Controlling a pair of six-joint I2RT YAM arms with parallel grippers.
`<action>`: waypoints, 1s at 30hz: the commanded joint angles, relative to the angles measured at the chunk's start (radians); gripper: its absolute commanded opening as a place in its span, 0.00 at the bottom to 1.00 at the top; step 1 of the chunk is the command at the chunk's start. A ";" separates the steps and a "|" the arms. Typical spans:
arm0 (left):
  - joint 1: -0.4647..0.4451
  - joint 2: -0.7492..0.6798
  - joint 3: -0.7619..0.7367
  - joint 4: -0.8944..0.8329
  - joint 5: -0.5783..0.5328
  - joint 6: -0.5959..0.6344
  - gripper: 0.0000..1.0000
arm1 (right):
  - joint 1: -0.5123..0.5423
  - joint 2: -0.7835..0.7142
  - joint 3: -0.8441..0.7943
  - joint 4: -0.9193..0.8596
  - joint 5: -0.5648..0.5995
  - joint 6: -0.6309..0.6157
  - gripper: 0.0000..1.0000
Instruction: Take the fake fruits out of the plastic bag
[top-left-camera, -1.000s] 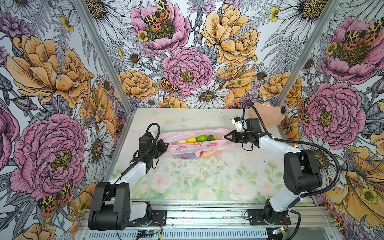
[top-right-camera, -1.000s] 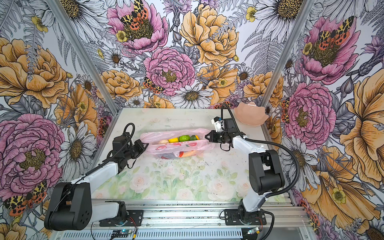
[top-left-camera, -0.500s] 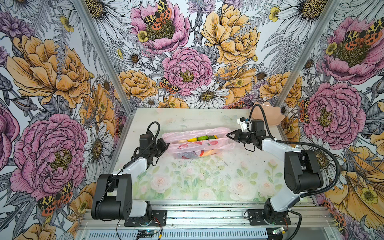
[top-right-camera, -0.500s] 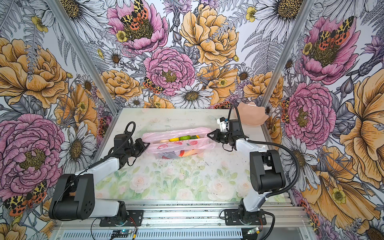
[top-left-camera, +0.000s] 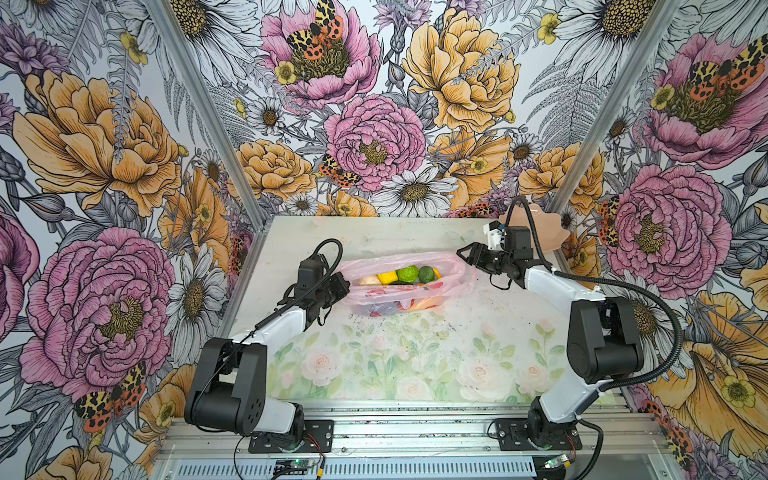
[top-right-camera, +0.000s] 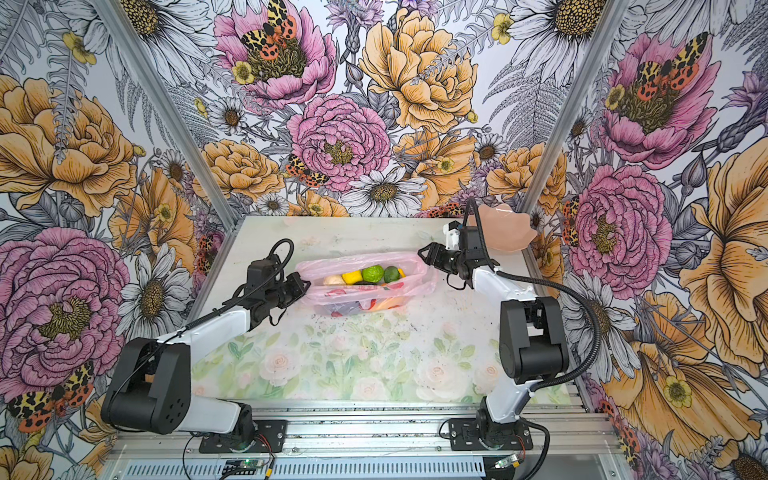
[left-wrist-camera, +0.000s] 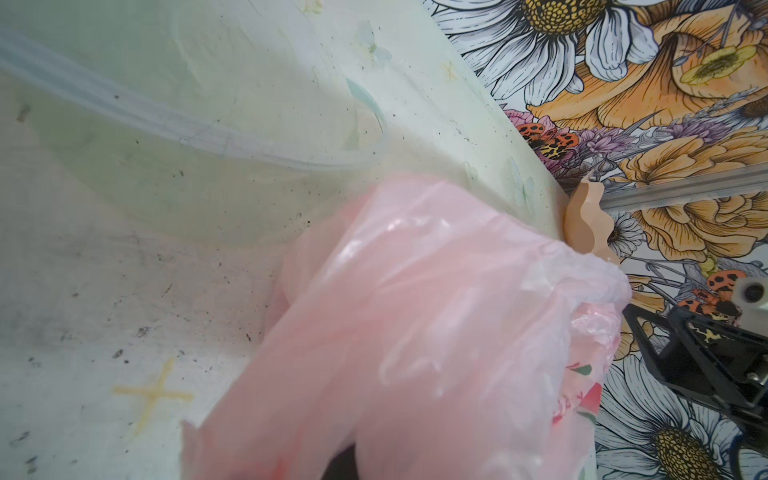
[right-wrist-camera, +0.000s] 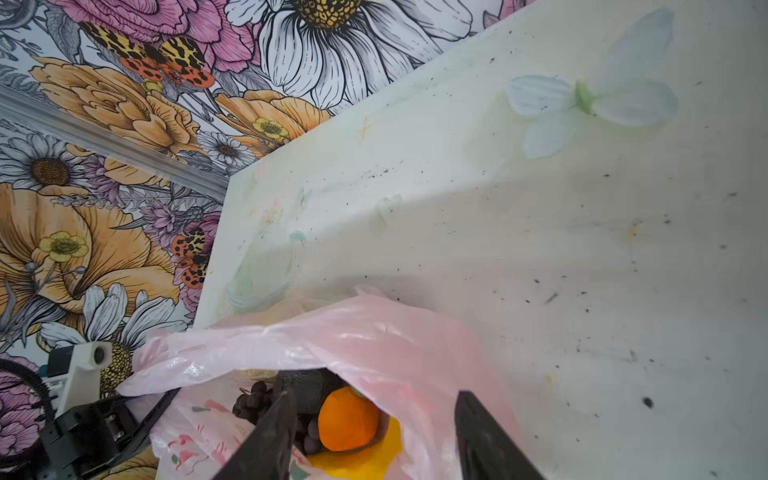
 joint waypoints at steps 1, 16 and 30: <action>-0.042 -0.001 -0.001 -0.033 -0.067 0.025 0.00 | 0.053 -0.091 0.005 -0.142 0.254 -0.003 0.72; -0.162 -0.063 -0.114 0.010 -0.117 -0.065 0.04 | 0.508 -0.175 -0.029 -0.313 0.867 0.262 0.76; -0.231 -0.055 -0.157 0.043 -0.133 -0.108 0.04 | 0.427 -0.014 -0.008 -0.336 0.723 0.226 0.71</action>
